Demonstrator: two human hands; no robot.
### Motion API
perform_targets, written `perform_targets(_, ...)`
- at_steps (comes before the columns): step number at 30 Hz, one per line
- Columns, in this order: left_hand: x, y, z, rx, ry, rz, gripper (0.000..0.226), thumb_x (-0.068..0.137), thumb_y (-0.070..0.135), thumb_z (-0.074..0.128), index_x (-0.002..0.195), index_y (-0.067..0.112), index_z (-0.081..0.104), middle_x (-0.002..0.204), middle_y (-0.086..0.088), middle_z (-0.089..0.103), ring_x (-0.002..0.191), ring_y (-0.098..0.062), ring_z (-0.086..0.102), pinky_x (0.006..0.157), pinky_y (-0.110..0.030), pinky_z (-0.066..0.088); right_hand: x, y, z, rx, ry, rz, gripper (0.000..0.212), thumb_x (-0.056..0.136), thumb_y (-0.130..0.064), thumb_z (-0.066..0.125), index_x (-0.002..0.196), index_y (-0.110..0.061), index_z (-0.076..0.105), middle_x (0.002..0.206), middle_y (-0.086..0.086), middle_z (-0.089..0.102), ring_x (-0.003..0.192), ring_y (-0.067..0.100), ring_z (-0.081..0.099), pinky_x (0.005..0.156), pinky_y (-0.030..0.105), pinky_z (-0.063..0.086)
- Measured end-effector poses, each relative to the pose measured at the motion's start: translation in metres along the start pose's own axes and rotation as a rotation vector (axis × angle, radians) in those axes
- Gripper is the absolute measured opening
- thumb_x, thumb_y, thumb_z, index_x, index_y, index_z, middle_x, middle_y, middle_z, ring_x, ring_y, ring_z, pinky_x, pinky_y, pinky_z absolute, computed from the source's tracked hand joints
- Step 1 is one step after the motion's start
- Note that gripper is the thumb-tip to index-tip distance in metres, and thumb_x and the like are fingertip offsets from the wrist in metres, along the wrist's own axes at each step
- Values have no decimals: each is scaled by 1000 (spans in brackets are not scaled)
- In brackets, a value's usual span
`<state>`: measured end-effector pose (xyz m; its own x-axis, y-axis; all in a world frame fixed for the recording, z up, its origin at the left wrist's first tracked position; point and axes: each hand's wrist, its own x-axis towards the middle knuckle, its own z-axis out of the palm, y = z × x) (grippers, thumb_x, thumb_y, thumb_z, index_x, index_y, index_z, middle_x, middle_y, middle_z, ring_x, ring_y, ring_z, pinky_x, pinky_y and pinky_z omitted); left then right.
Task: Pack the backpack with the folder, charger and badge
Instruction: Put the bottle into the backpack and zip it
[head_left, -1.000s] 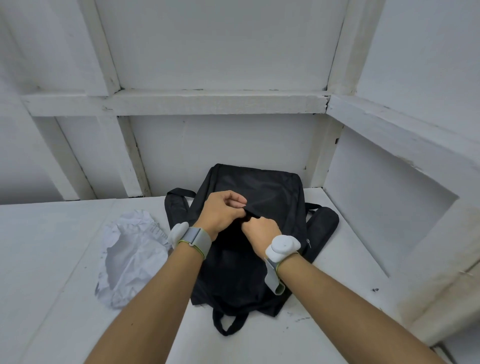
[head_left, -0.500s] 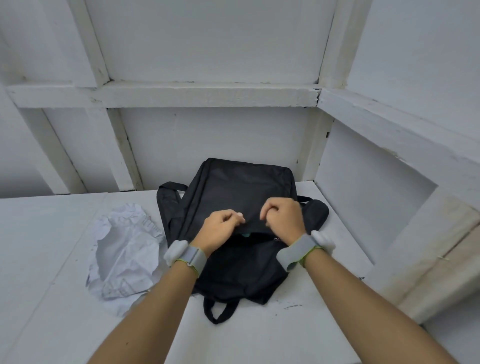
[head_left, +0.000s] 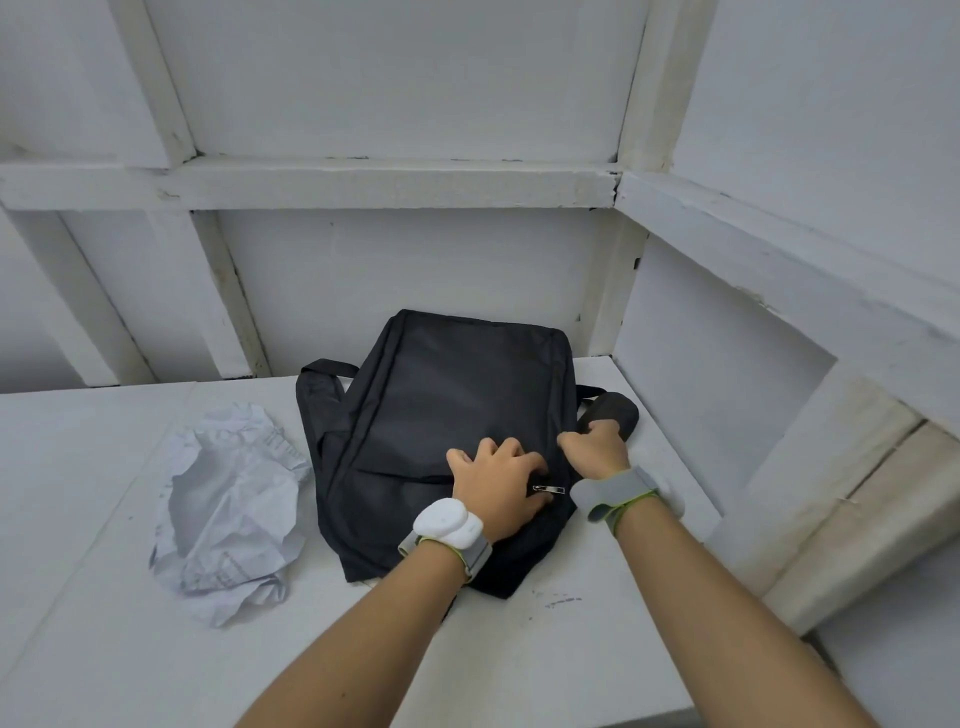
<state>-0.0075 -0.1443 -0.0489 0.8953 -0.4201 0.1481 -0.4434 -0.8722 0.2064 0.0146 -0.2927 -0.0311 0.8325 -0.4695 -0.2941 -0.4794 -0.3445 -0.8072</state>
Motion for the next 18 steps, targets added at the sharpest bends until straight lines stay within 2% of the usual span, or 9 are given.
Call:
perform_targets(3,4,7,3,80,39,123,22,97,38,48,111,26,61,110,0,59,102,-27,53,82,-42,26,-5,6,7,-27,8,8,47,83,-22,61,122,2,52,123,18,60,114,37,57,91,34,48)
perform_targets(5,5,10,4,18,-1,169,21,100,25,44,111,14,58,108,-8,59,98,-32,58,79,-39,31,-7,12,12,-27,15,7,45,83,-26,60,119,1,56,121,19,63,111,37,59,92,37,49)
perform_targets(8,-1,9,0,-305,-3,-2,18,100,22,44,101,6,54,100,-12,59,91,-34,60,79,-42,47,-14,15,22,-29,72,1,54,94,-29,53,134,4,42,138,22,49,124,41,49,101,42,41)
perform_targets(11,-7,6,-5,-491,41,-220,21,96,27,48,94,6,53,90,-12,63,83,-31,60,73,-38,50,-22,21,34,-124,138,-41,59,100,-35,43,146,-2,28,149,19,36,130,41,42,105,49,33)
perform_targets(14,-8,7,-9,-398,-60,-320,30,94,37,43,92,10,56,92,-10,63,86,-32,59,73,-36,48,-27,28,45,-202,209,-129,53,102,-32,41,147,-7,27,144,17,38,120,40,50,94,45,40)
perform_targets(18,-9,4,-19,-253,-144,-240,33,94,36,41,92,11,60,94,-9,62,86,-32,58,73,-36,47,-30,35,51,-287,262,-231,44,103,-24,40,143,-9,35,138,16,42,104,39,59,75,37,42)
